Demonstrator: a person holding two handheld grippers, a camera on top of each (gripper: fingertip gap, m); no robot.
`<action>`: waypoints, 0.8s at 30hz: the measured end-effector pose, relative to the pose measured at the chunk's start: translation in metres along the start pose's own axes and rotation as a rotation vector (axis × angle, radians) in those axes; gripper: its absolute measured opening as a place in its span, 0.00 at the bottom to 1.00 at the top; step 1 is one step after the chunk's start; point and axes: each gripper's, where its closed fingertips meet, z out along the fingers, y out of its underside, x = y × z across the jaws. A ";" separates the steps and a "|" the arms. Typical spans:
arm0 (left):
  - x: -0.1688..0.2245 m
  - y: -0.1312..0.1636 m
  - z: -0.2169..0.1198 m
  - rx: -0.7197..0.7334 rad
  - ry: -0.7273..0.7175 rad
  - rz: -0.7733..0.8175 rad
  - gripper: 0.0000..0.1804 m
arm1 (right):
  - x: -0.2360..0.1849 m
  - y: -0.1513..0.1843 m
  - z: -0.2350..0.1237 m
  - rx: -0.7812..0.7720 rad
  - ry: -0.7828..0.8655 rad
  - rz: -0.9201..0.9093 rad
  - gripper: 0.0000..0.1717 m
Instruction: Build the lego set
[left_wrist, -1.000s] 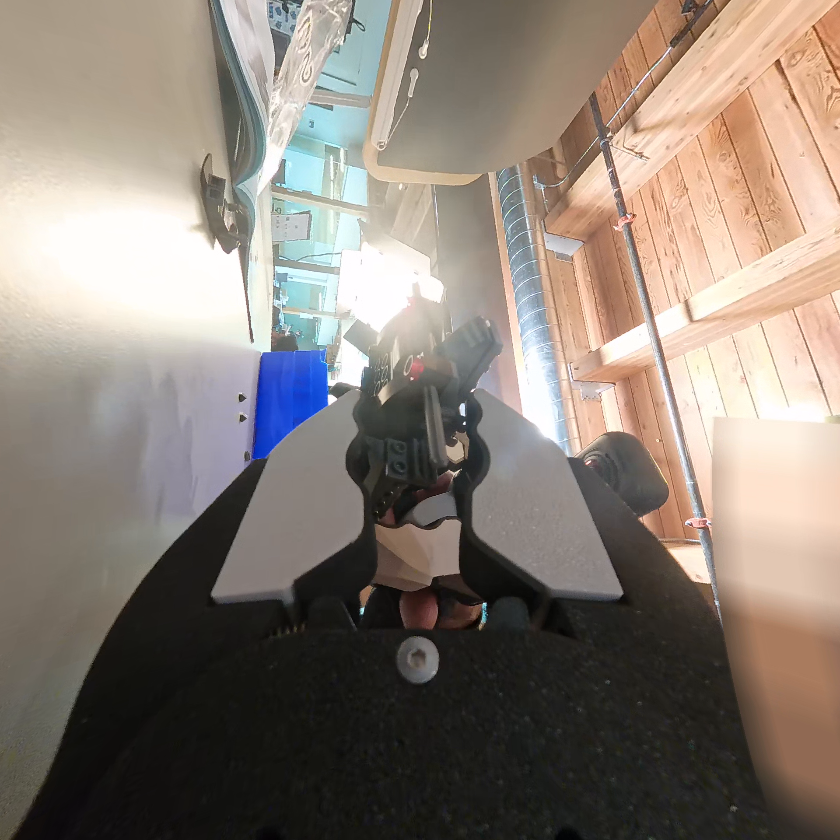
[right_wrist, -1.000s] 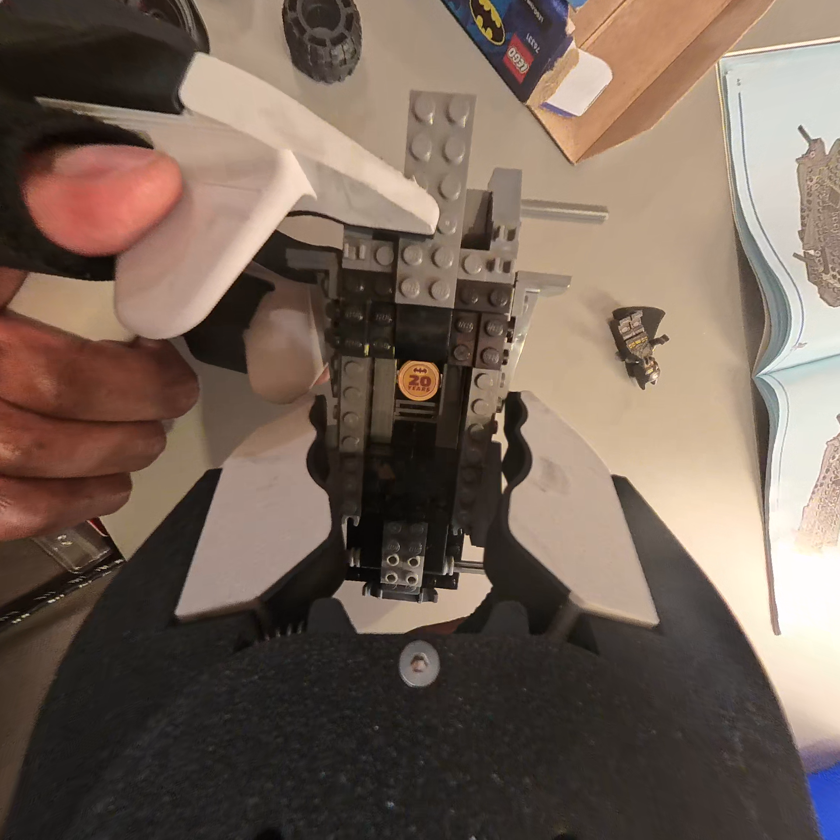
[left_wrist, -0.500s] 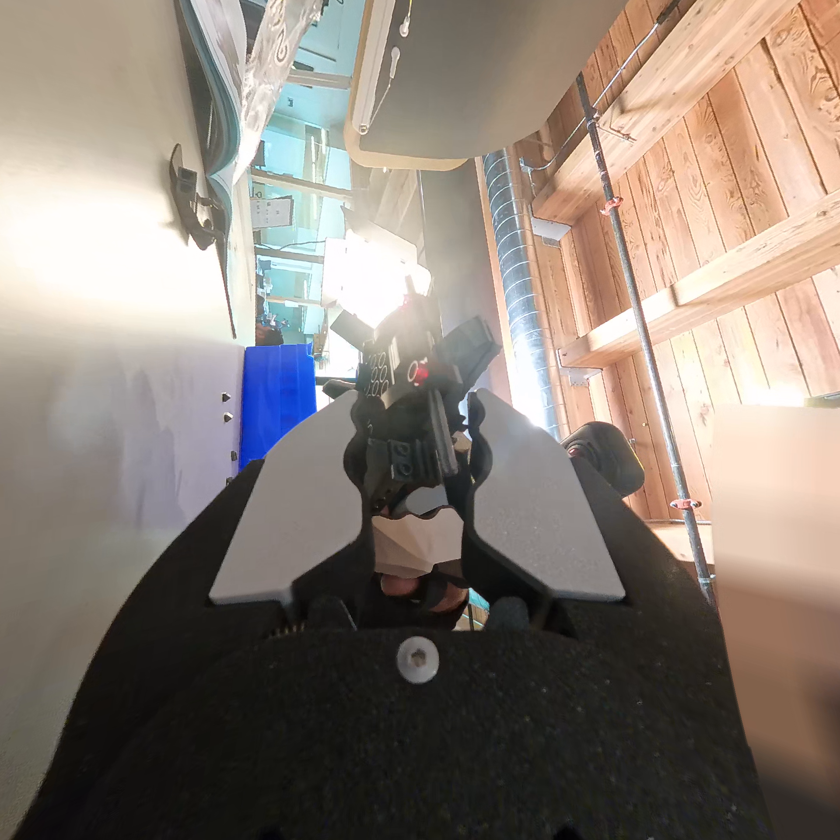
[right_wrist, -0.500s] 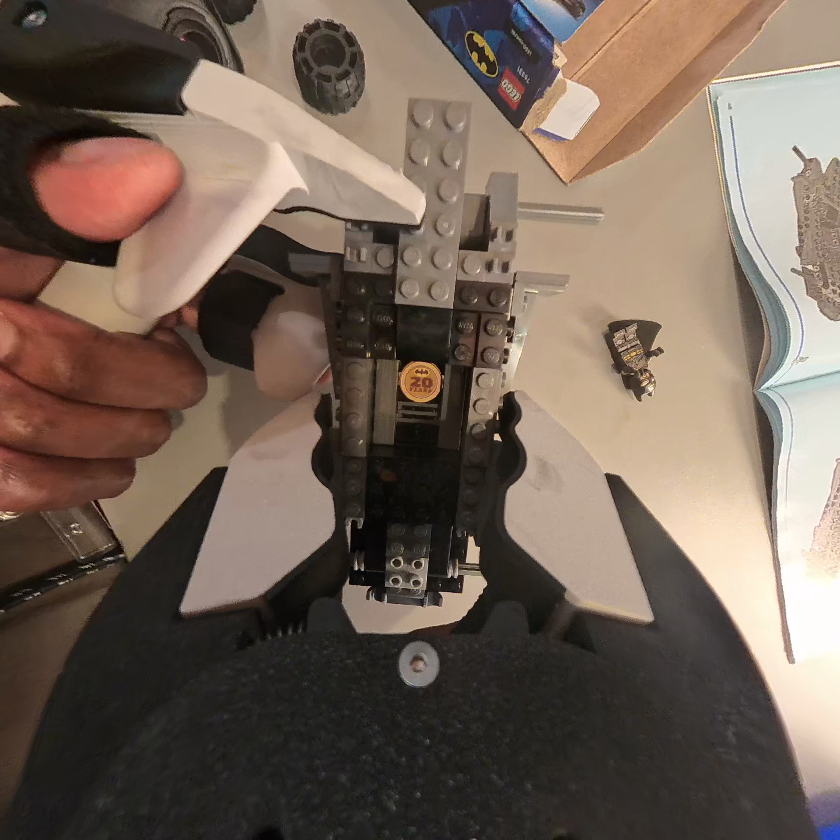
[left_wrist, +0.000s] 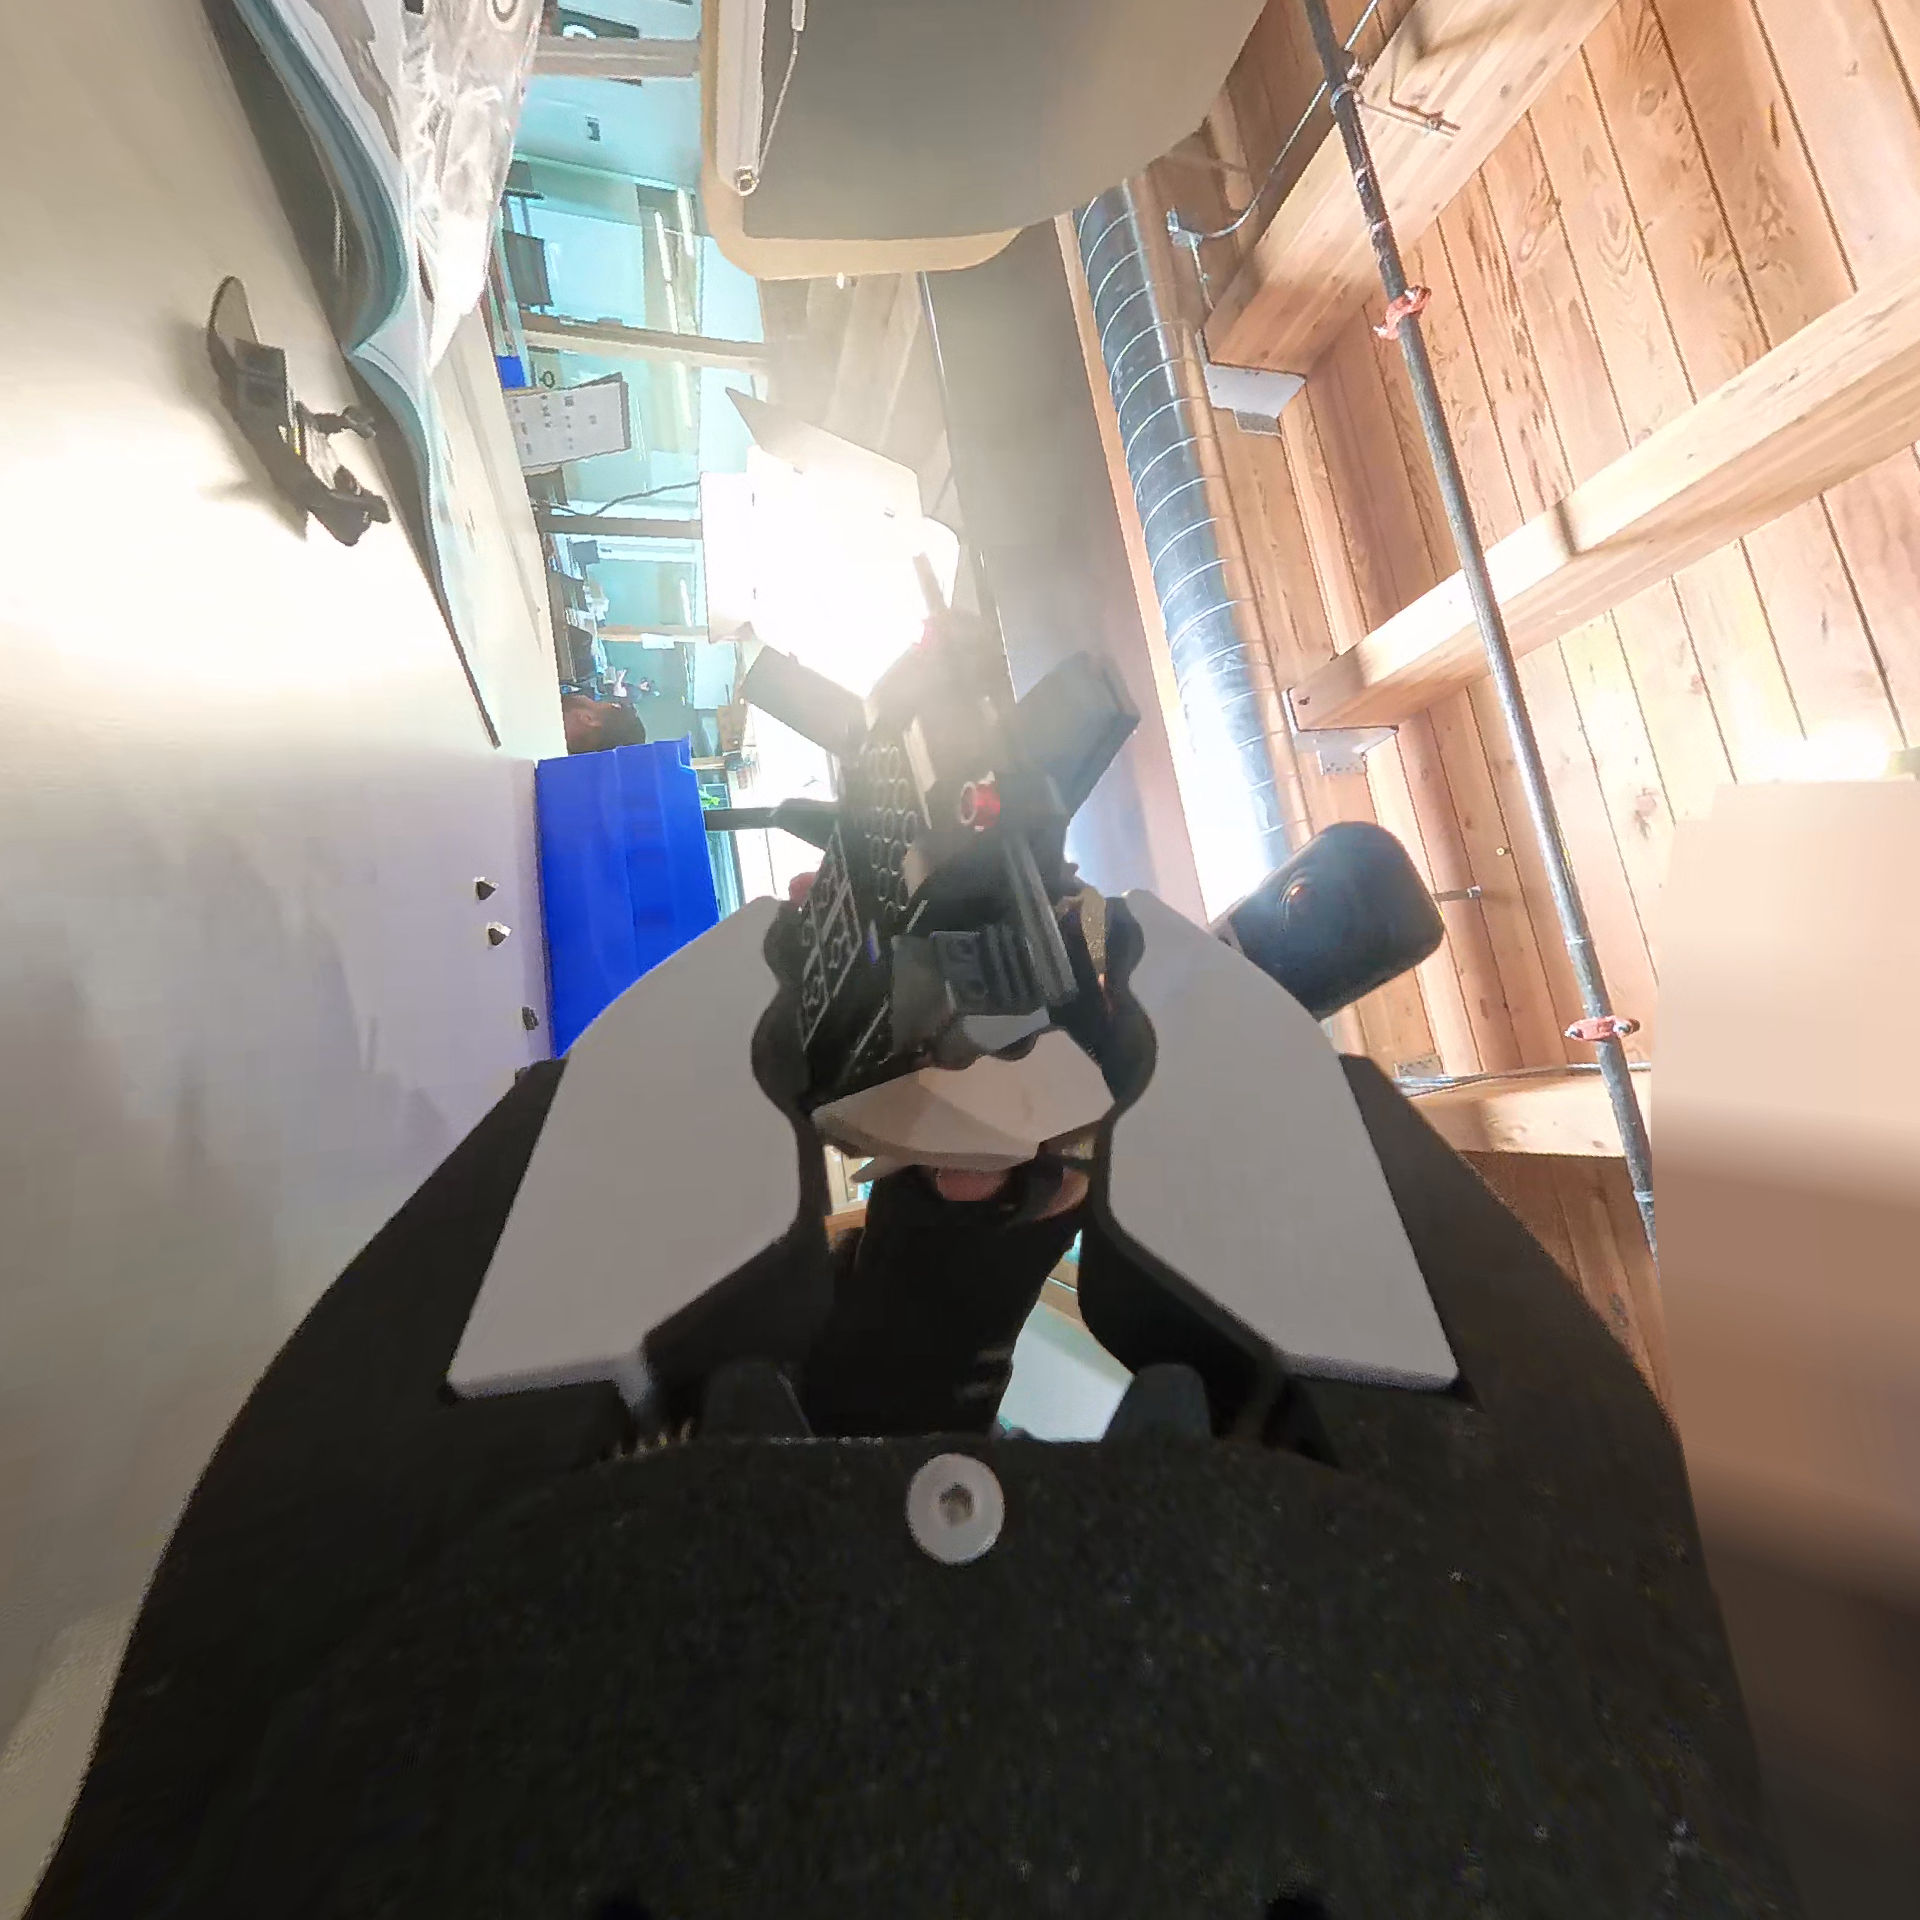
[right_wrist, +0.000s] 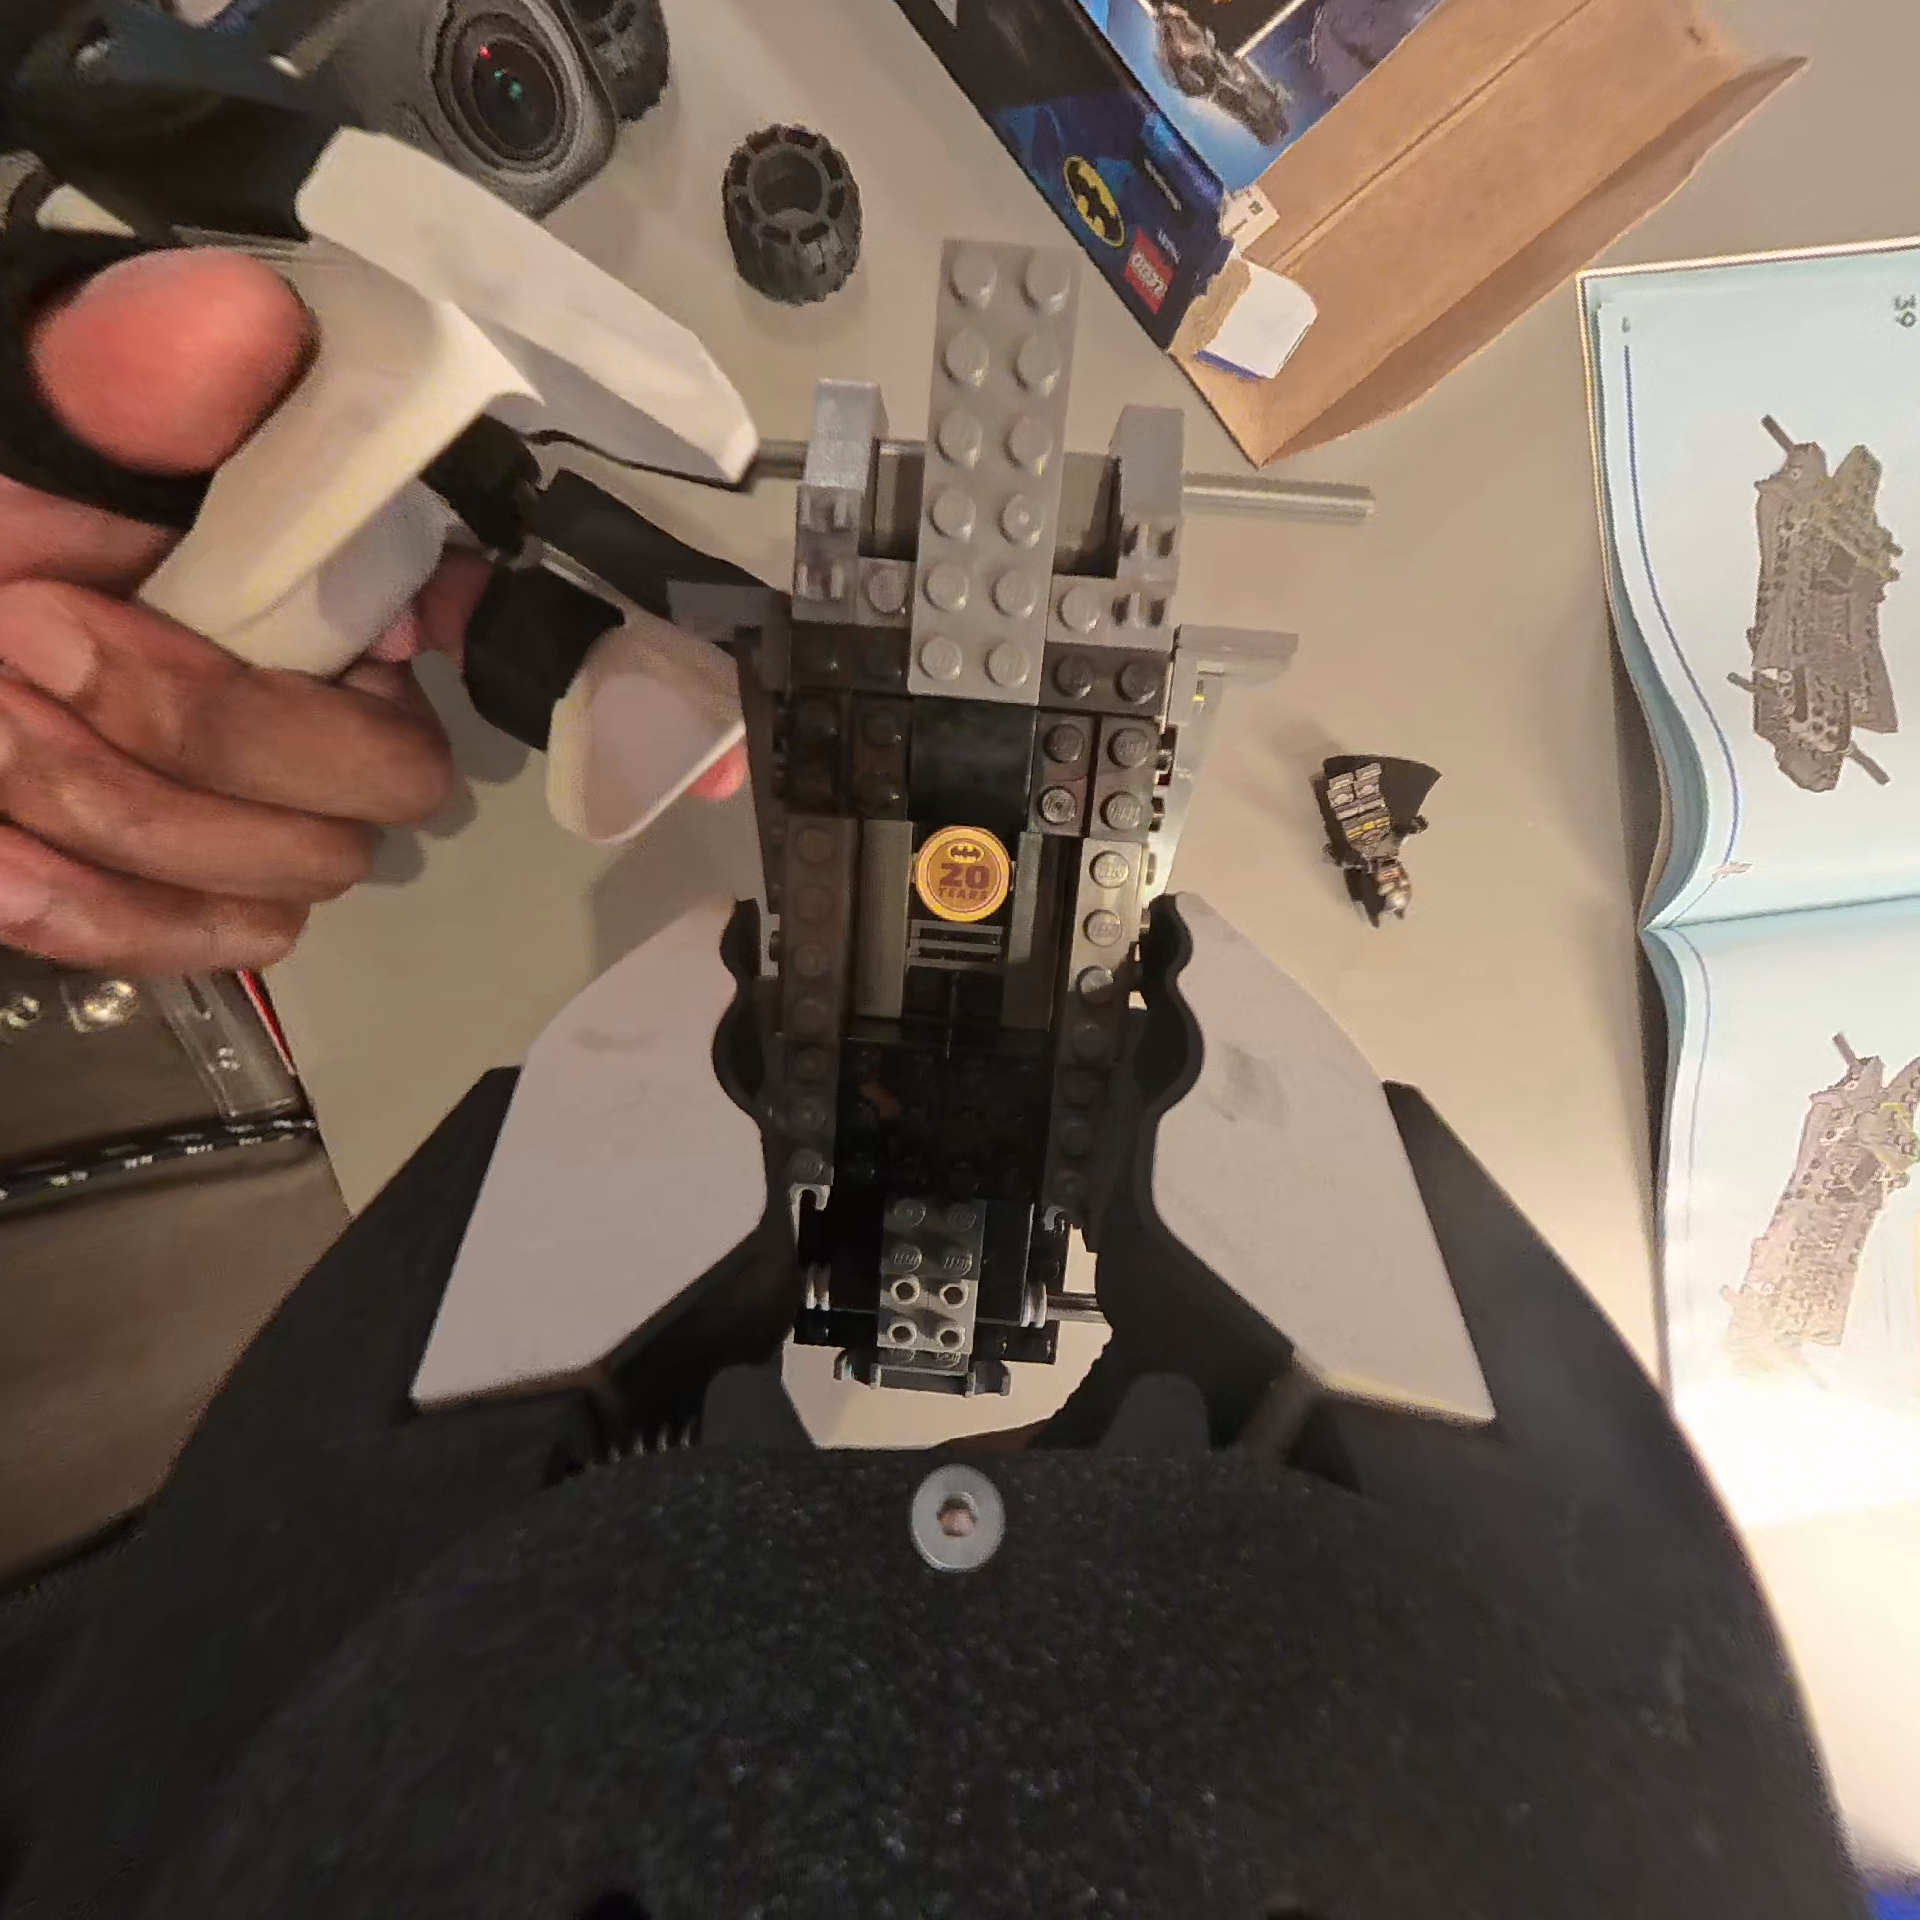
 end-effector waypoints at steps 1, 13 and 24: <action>0.002 0.000 -0.002 -0.001 0.002 0.012 0.31 | 0.001 -0.001 -0.004 -0.003 -0.015 -0.012 0.41; 0.043 0.011 -0.011 -0.068 0.133 0.098 0.32 | 0.031 -0.050 -0.077 -0.079 -0.195 -0.130 0.41; 0.053 0.012 -0.036 -0.037 0.169 0.129 0.30 | 0.045 -0.117 -0.146 -0.058 -0.281 -0.180 0.41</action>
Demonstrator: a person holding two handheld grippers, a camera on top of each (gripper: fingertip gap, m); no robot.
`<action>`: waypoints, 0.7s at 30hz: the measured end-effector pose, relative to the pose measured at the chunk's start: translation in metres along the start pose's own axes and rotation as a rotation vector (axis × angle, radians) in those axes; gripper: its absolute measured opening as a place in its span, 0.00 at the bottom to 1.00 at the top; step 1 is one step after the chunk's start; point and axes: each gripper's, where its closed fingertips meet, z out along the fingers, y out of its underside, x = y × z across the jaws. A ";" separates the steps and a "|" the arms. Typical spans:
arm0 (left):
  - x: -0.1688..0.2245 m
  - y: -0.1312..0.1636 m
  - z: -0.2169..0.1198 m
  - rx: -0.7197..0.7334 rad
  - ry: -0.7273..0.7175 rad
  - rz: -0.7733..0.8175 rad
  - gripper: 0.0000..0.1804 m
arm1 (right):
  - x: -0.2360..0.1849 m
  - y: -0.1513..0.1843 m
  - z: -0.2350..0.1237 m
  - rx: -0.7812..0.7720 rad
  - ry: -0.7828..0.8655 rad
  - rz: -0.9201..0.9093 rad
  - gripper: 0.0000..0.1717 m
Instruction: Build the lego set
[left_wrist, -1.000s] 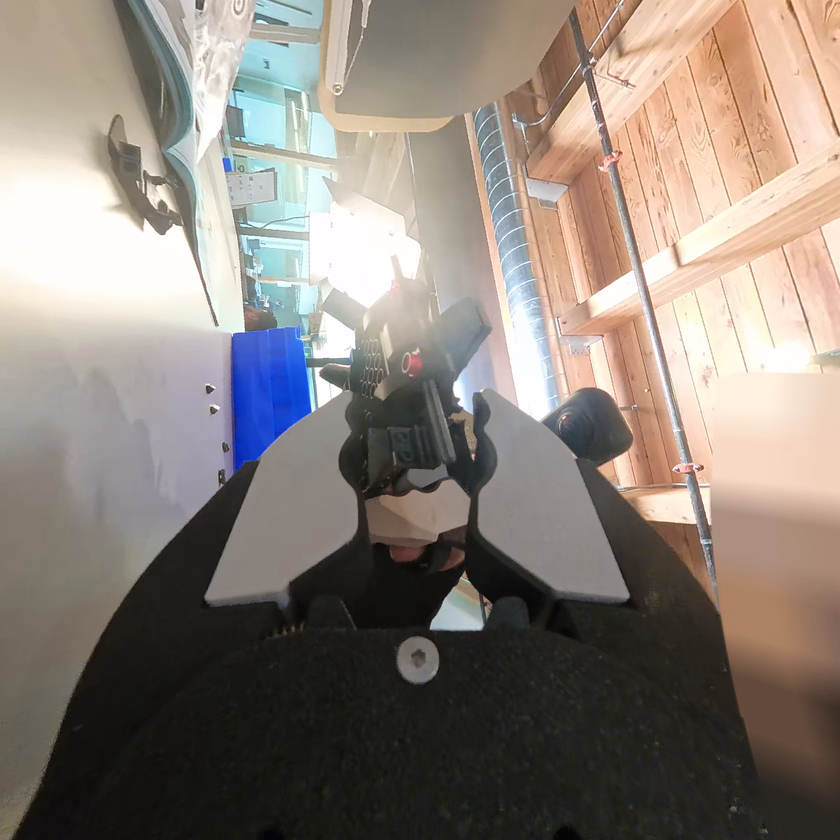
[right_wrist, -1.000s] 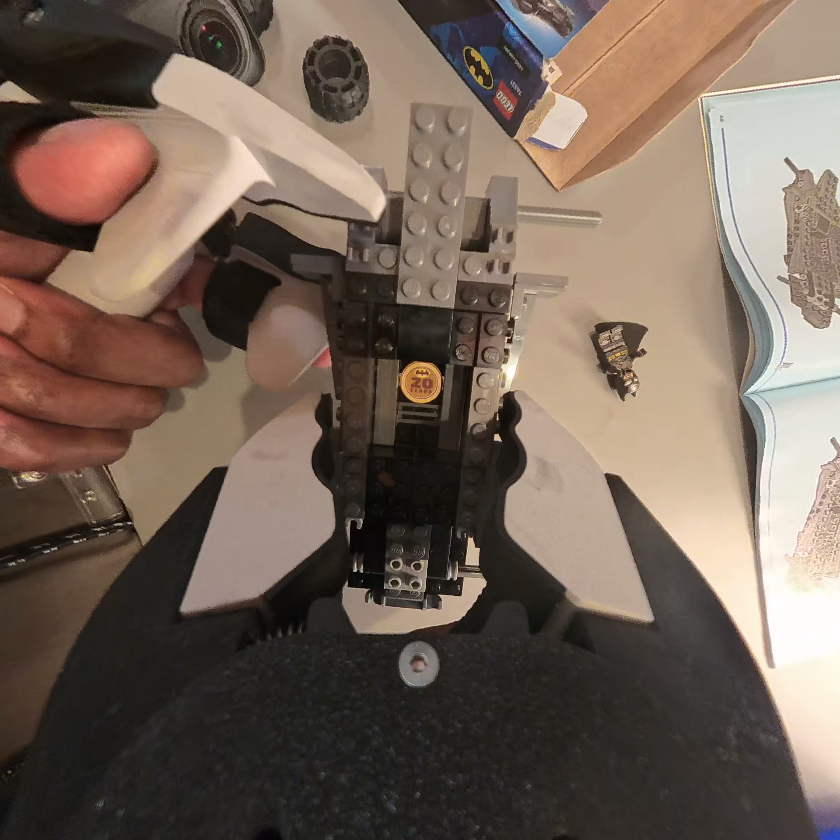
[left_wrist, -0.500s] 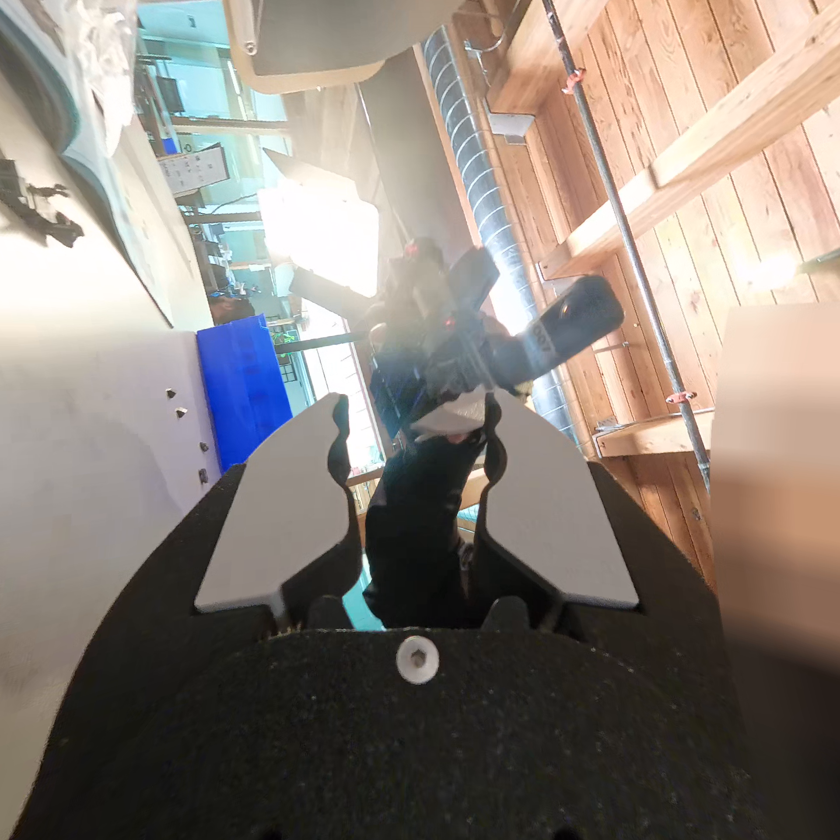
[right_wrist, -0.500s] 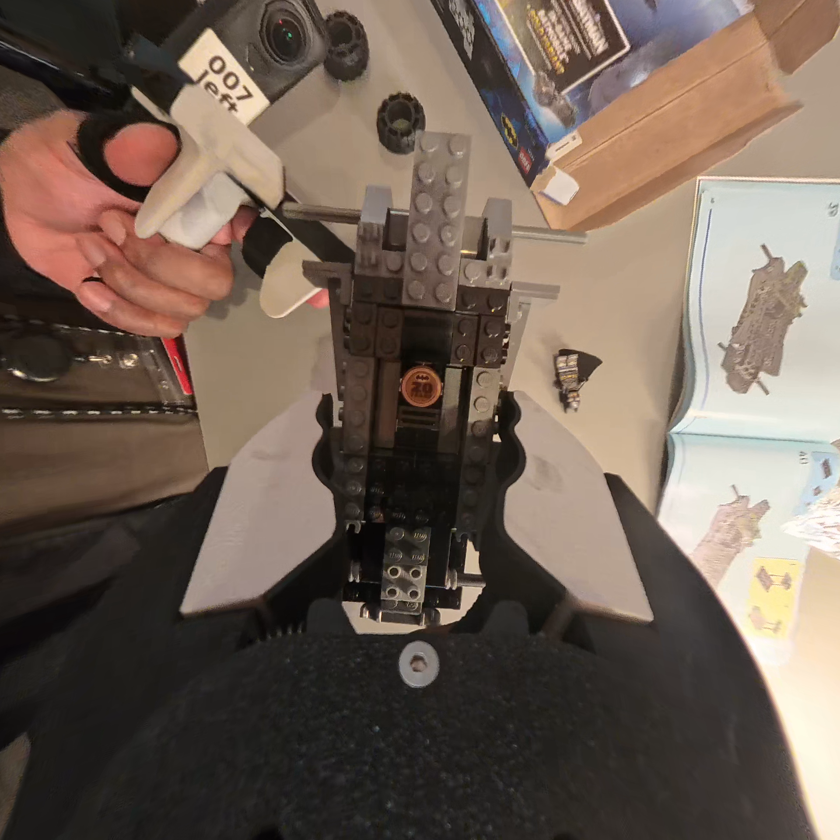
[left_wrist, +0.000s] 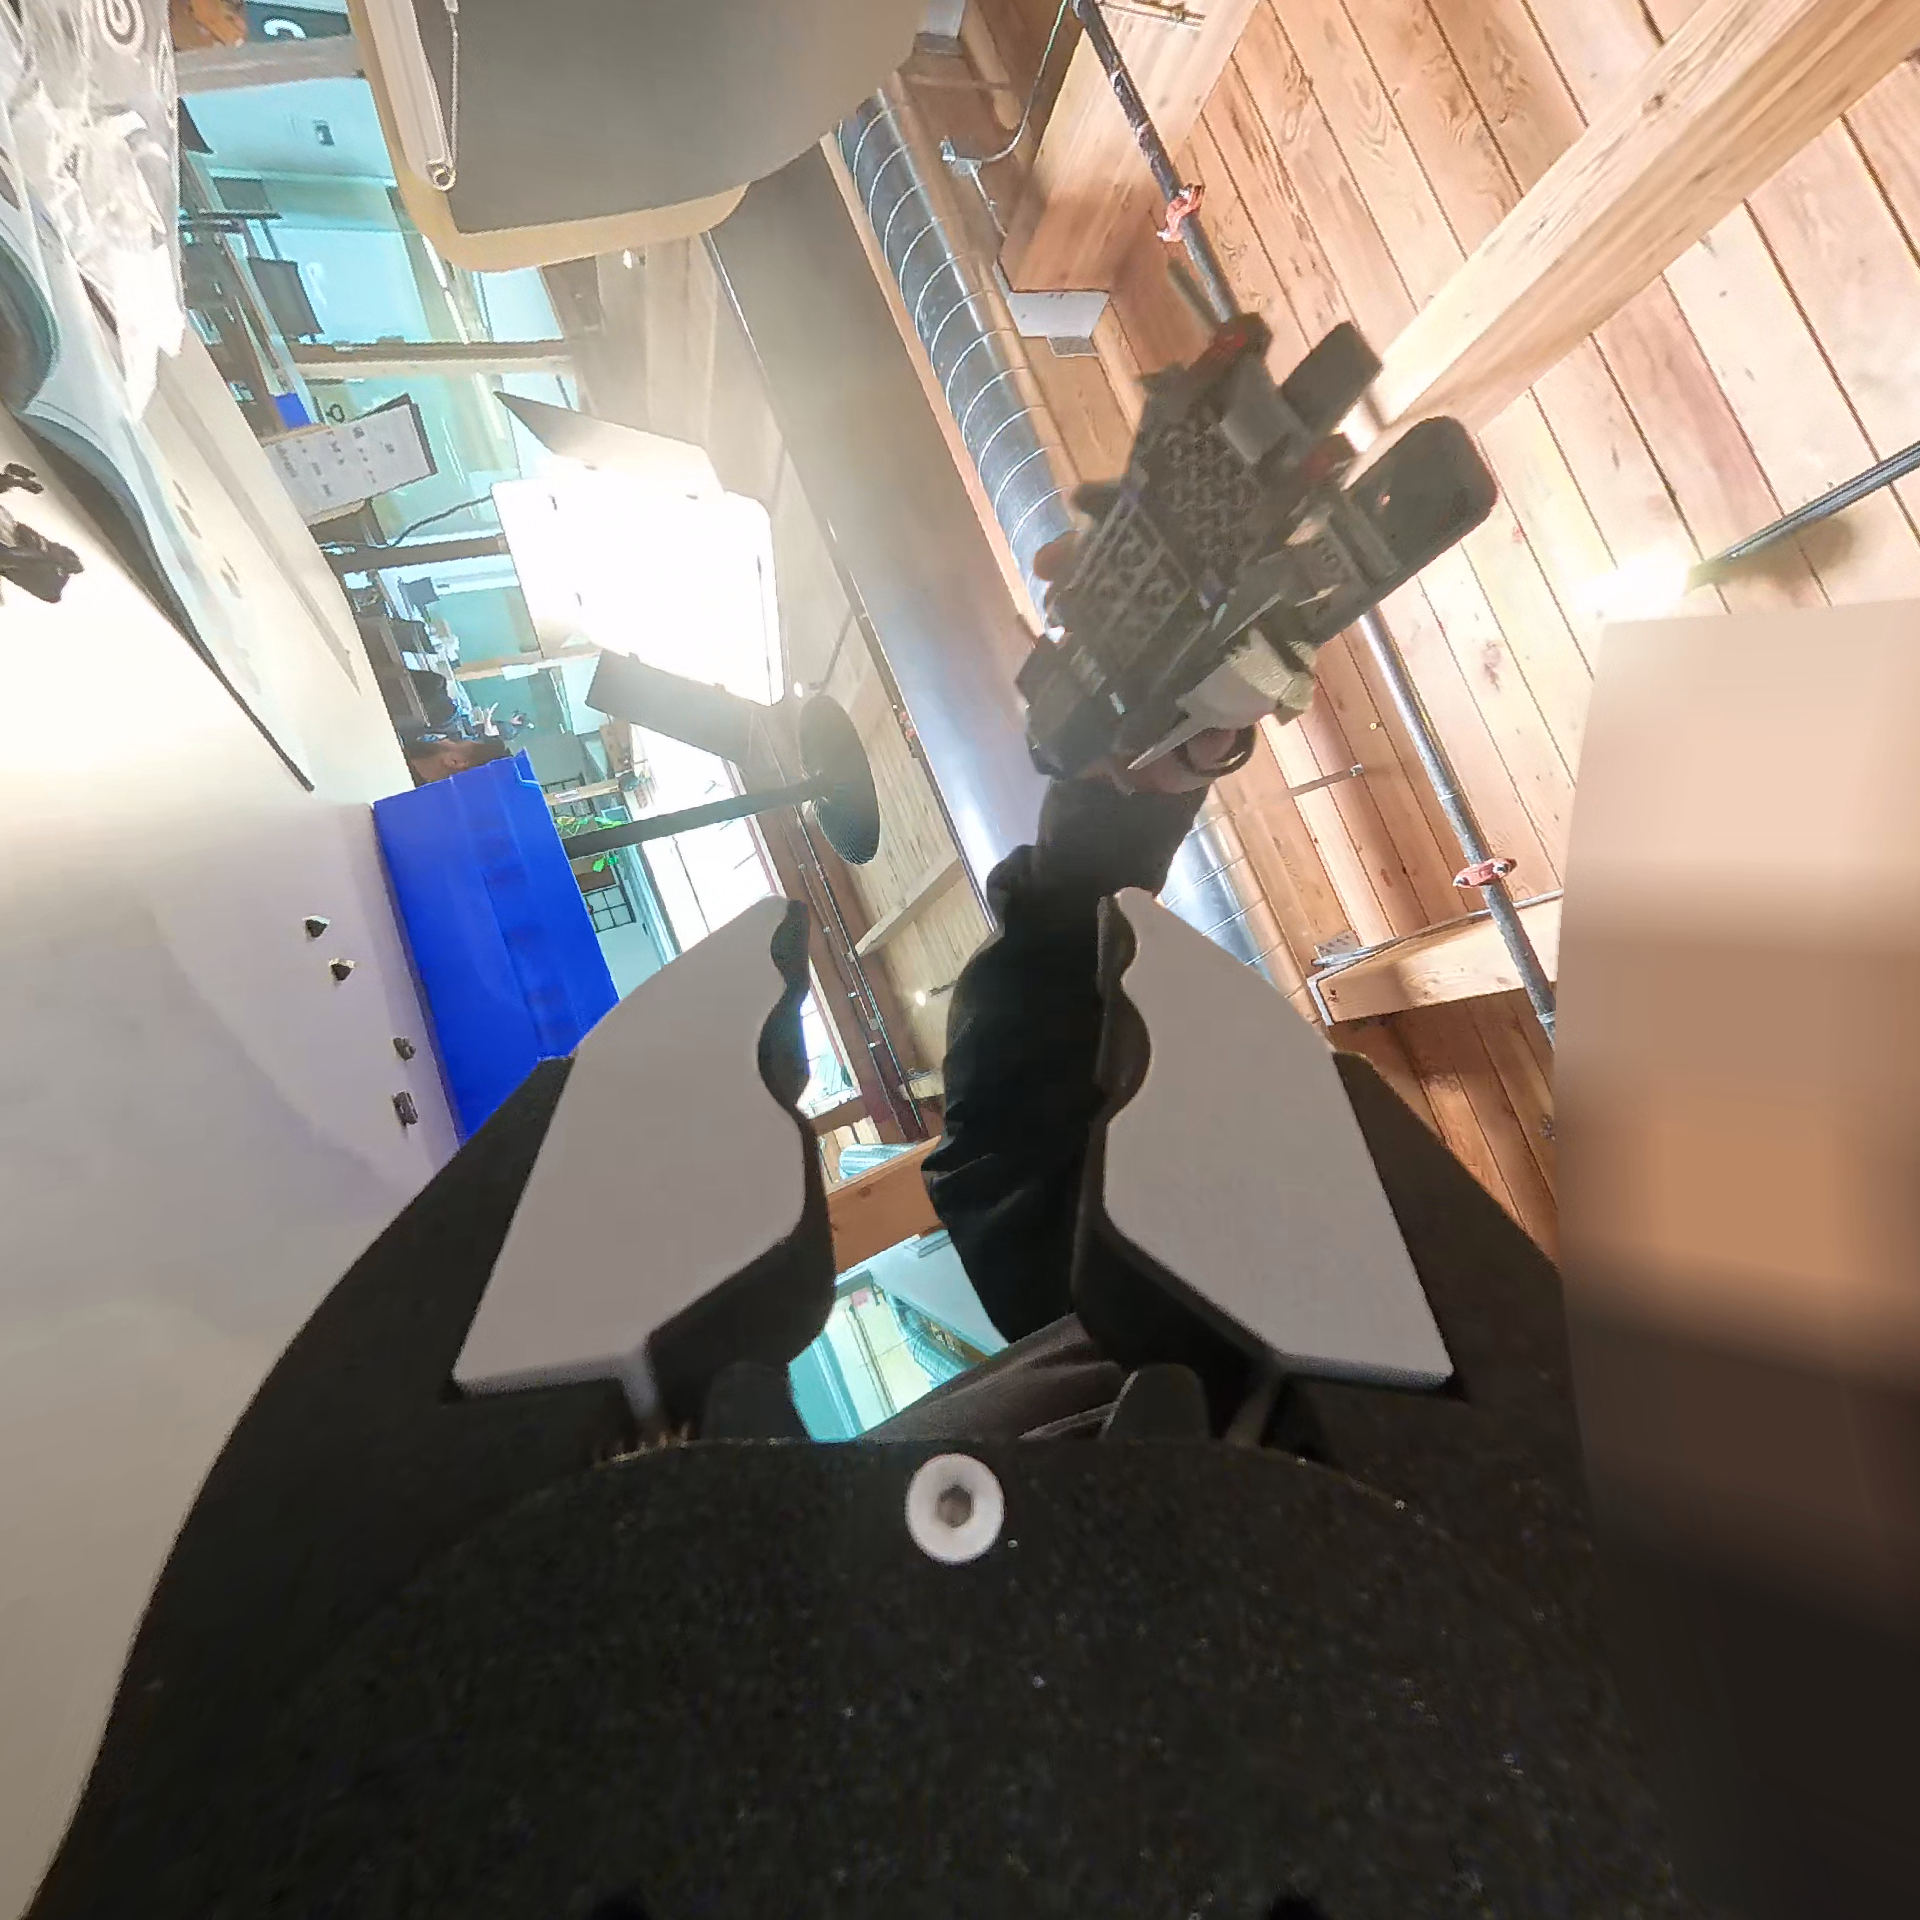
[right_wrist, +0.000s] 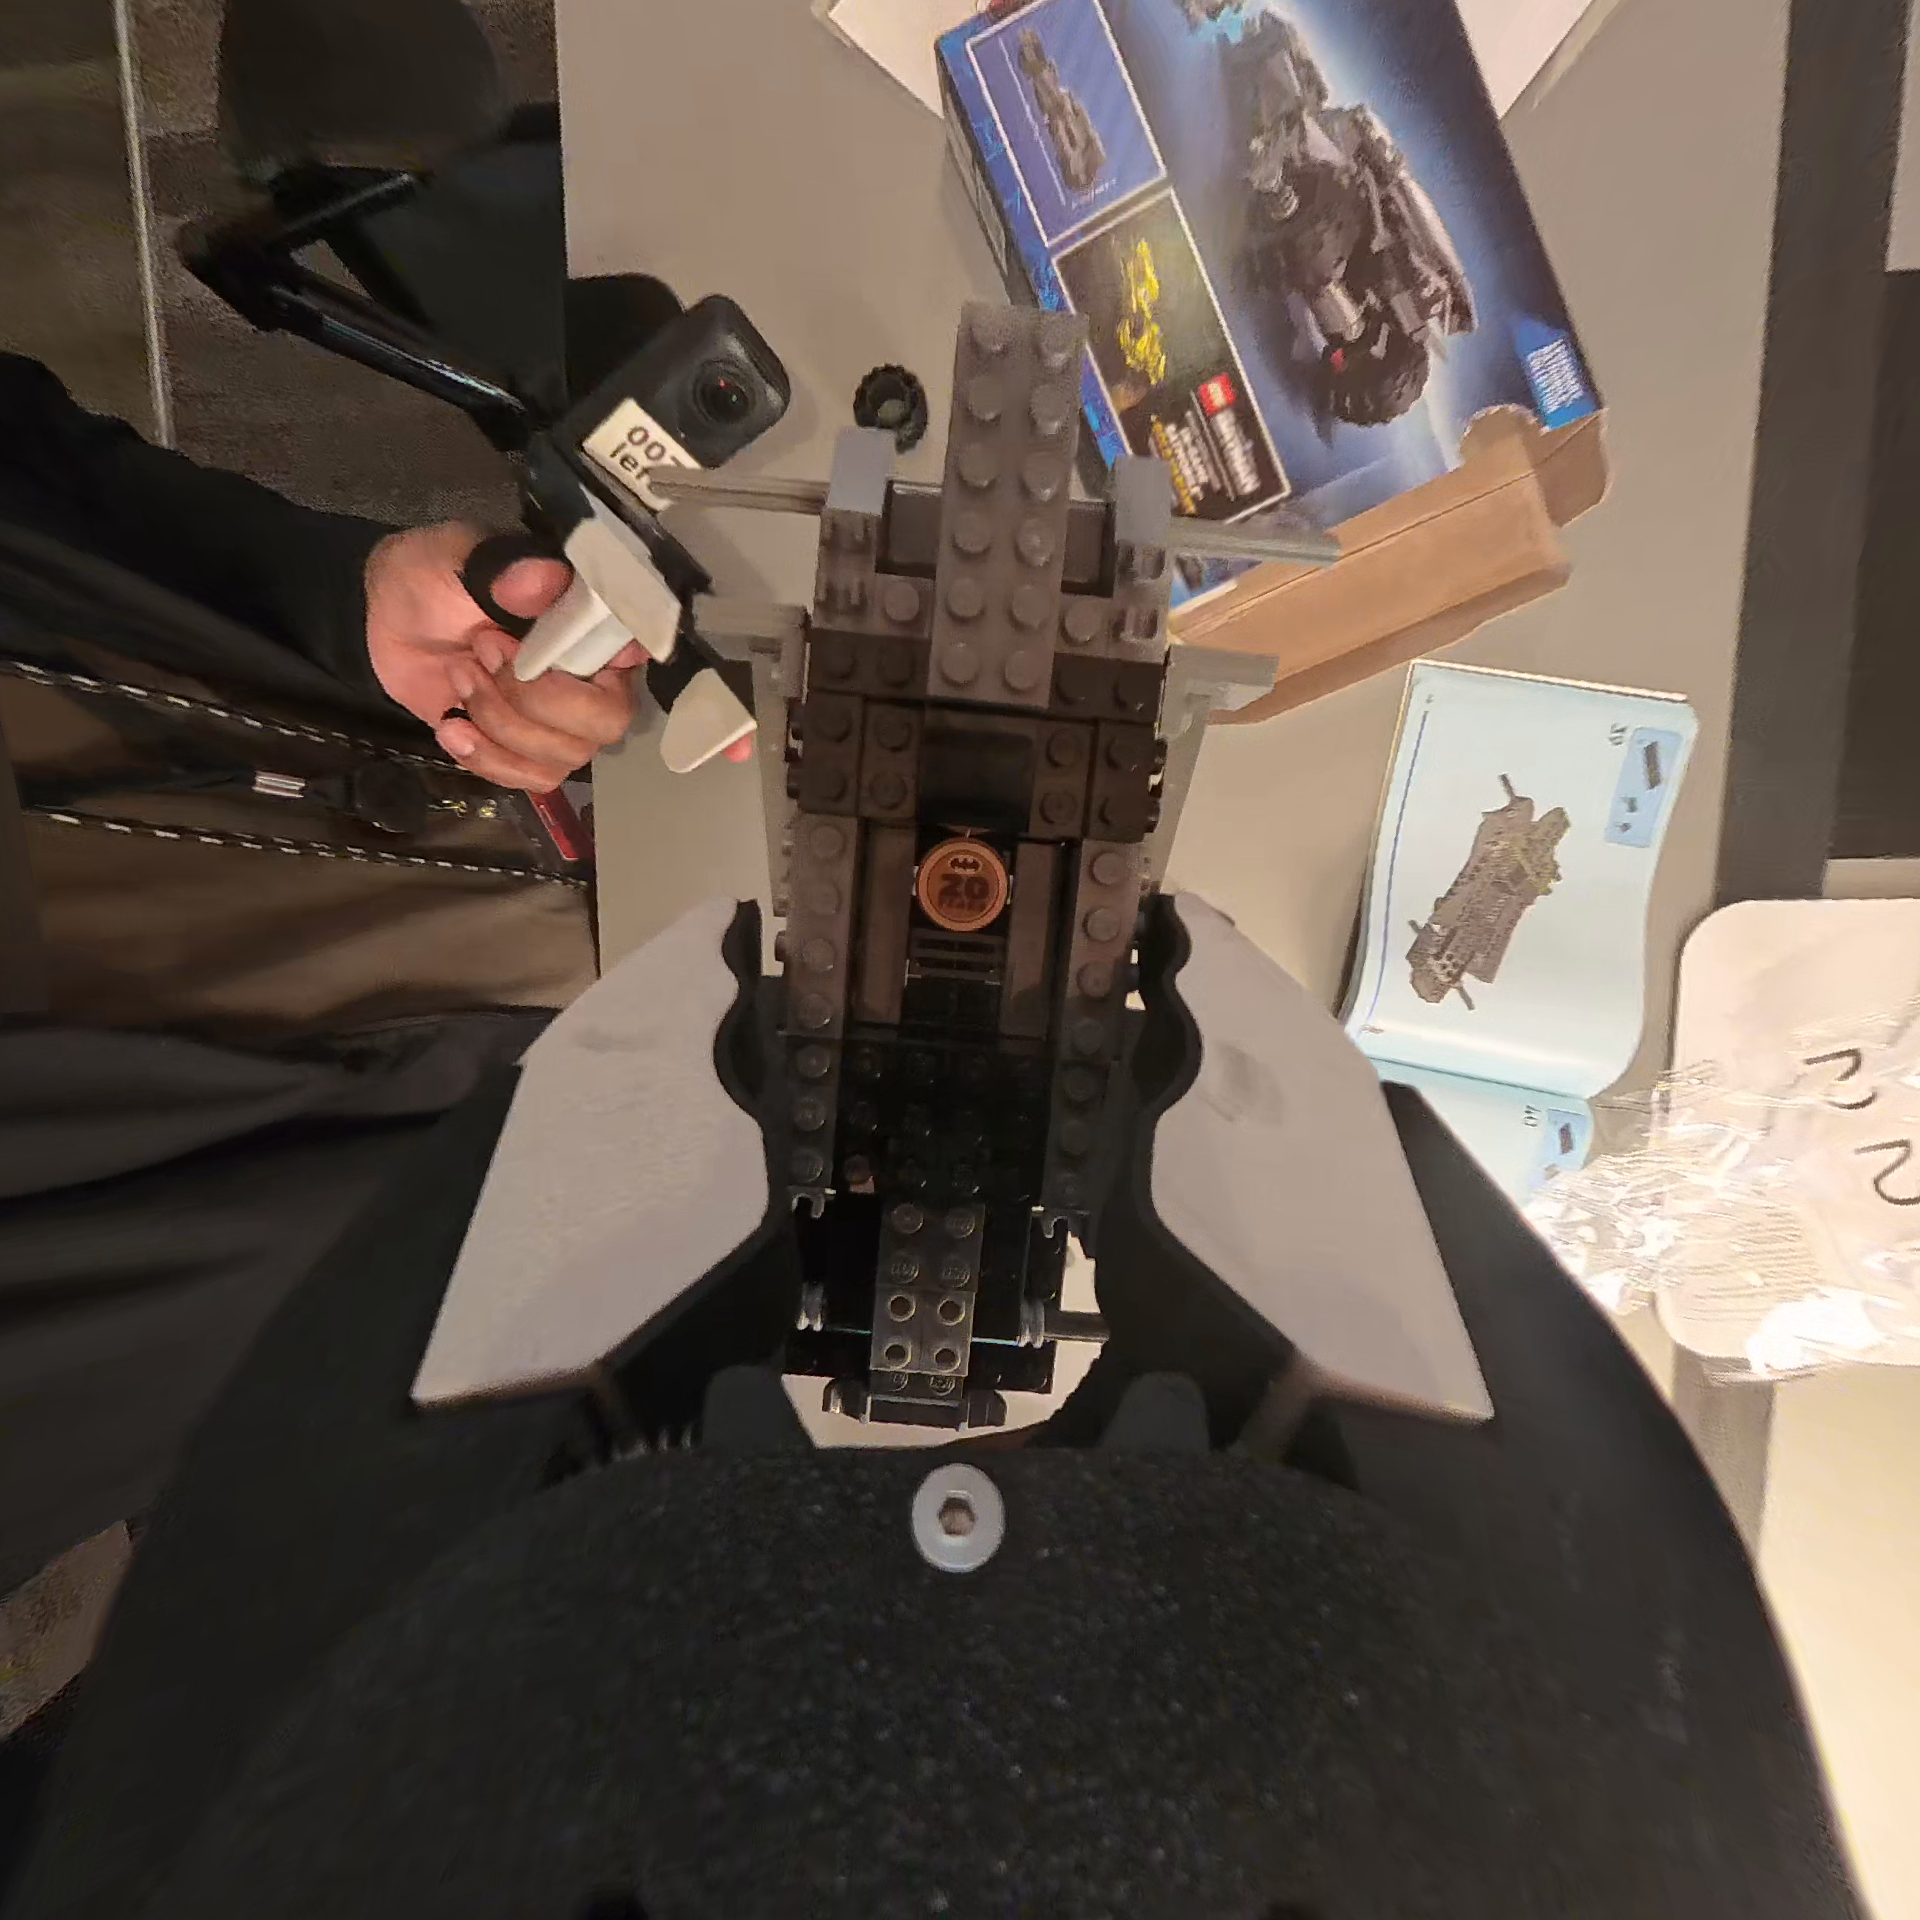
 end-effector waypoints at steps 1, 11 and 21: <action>-0.001 0.001 -0.001 -0.001 -0.001 -0.002 0.30 | 0.000 -0.006 -0.006 -0.001 0.000 -0.008 0.41; -0.011 0.006 -0.001 -0.028 -0.016 -0.039 0.29 | -0.014 -0.066 -0.064 0.120 -0.004 -0.065 0.41; -0.022 0.007 0.003 -0.054 -0.056 -0.080 0.29 | -0.013 -0.069 -0.074 0.152 -0.007 -0.062 0.40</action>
